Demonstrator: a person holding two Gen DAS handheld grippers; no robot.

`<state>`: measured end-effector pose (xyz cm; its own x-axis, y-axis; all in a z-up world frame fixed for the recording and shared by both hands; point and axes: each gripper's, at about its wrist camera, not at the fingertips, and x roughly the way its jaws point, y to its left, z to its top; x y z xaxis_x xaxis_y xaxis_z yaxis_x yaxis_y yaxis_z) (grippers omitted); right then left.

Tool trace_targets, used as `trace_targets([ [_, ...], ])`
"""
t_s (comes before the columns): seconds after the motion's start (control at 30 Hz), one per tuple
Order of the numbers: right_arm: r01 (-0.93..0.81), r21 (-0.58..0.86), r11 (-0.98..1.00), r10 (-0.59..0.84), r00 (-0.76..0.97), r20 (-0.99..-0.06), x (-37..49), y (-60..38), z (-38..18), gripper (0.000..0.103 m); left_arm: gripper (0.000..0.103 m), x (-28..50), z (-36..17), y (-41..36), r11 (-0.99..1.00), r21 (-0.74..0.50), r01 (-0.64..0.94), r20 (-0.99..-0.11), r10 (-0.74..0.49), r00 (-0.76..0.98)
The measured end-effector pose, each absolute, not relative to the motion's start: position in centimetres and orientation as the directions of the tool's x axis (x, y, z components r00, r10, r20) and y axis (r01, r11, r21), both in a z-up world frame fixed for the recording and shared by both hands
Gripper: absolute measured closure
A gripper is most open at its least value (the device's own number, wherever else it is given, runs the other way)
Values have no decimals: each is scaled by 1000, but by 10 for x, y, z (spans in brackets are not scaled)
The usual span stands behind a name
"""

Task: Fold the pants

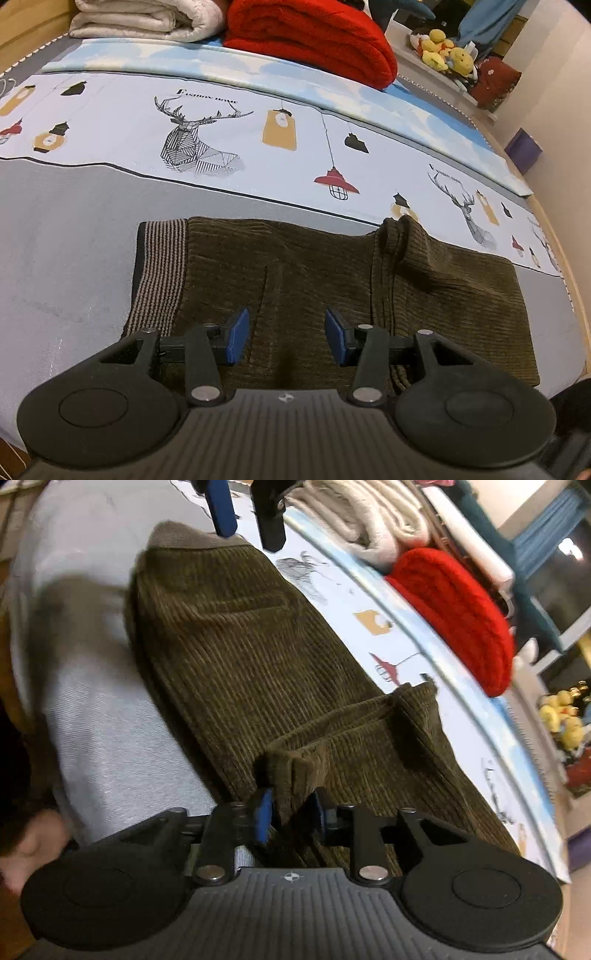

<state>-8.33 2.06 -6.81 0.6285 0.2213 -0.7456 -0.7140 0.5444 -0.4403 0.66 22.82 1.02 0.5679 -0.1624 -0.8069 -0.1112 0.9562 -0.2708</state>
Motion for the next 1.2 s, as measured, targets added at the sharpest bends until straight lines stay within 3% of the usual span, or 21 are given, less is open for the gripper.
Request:
trace_targets([
  [0.13,-739,-348,577,332,601,-727,-80,-5,-33,46,51,10,10,229,953,-274,-126,-807,-157,569],
  [0.37,-702,-207,682,346,558,-754,-40,-8,-50,43,51,11,7,212,963,-244,-118,-823,-142,549],
  [0.4,-709,-188,679,353,540,-764,-39,-7,-55,46,51,10,5,210,964,-237,-118,-827,-137,545],
  [0.47,-721,-176,670,369,530,-764,-39,-2,-65,60,51,10,3,207,968,-224,-117,-834,-128,536],
  [0.5,-728,-166,665,382,523,-762,-38,-1,-66,88,51,10,2,207,969,-219,-117,-837,-125,533],
  [0.67,-828,-190,527,434,455,-777,-55,-3,-65,89,51,13,-1,200,972,-207,-107,-845,-123,521],
  [0.77,-869,-247,429,426,435,-793,-70,-7,-67,86,51,18,-3,190,973,-212,-89,-849,-138,510],
  [0.83,-860,-237,451,427,441,-789,-70,-13,-65,79,51,23,-5,181,970,-233,-67,-850,-170,498],
  [0.87,-850,-210,482,436,441,-784,-69,-18,-60,75,51,26,-6,175,967,-249,-49,-850,-194,491],
  [0.93,-826,-149,543,465,444,-766,-66,-32,-45,53,51,32,-8,160,963,-271,1,-847,-239,476],
  [1.0,-778,-106,620,500,495,-711,-63,-56,-20,46,51,38,-11,140,959,-275,67,-844,-275,460],
  [1.1,-665,-45,746,476,578,-663,-49,-104,8,44,51,43,-18,112,946,-283,159,-844,-324,428],
  [1.2,-458,-28,889,313,650,-692,-28,-155,8,44,52,44,-30,85,930,-267,254,-861,-348,371],
])
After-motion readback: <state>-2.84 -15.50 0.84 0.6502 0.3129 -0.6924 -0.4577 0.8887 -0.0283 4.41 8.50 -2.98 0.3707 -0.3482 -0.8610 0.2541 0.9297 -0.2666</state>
